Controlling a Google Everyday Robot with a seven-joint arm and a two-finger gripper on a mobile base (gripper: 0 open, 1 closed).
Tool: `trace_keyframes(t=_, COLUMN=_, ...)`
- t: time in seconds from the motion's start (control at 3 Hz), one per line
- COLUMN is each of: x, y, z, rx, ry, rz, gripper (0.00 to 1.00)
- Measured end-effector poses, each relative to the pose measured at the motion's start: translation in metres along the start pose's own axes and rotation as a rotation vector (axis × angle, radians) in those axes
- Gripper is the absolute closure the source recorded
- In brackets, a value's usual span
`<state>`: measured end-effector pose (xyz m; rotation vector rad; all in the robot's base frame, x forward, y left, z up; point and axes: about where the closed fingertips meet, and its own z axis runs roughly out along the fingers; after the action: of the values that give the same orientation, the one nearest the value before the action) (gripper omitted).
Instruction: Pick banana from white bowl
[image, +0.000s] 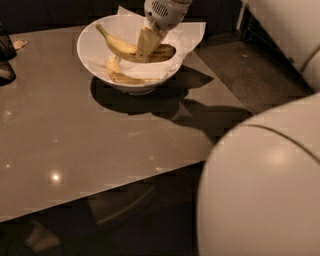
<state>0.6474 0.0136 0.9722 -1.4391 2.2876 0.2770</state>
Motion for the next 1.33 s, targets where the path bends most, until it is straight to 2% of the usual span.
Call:
trace_keyframes(t=0.33, x=0.019, y=0.037, z=-0.018, rx=-0.025, ry=-0.057, rz=0.013, gripper=1.00)
trace_keyframes(t=0.67, x=0.030, y=0.046, z=-0.009, rx=-0.044, ry=-0.034, rz=0.016, gripper=1.00)
trace_keyframes(t=1.0, x=0.029, y=0.063, z=-0.015, rx=-0.058, ry=-0.013, rz=-0.002, gripper=1.00)
trace_keyframes(t=1.33, x=0.032, y=0.095, z=-0.028, rx=-0.057, ry=-0.021, rz=0.003, gripper=1.00)
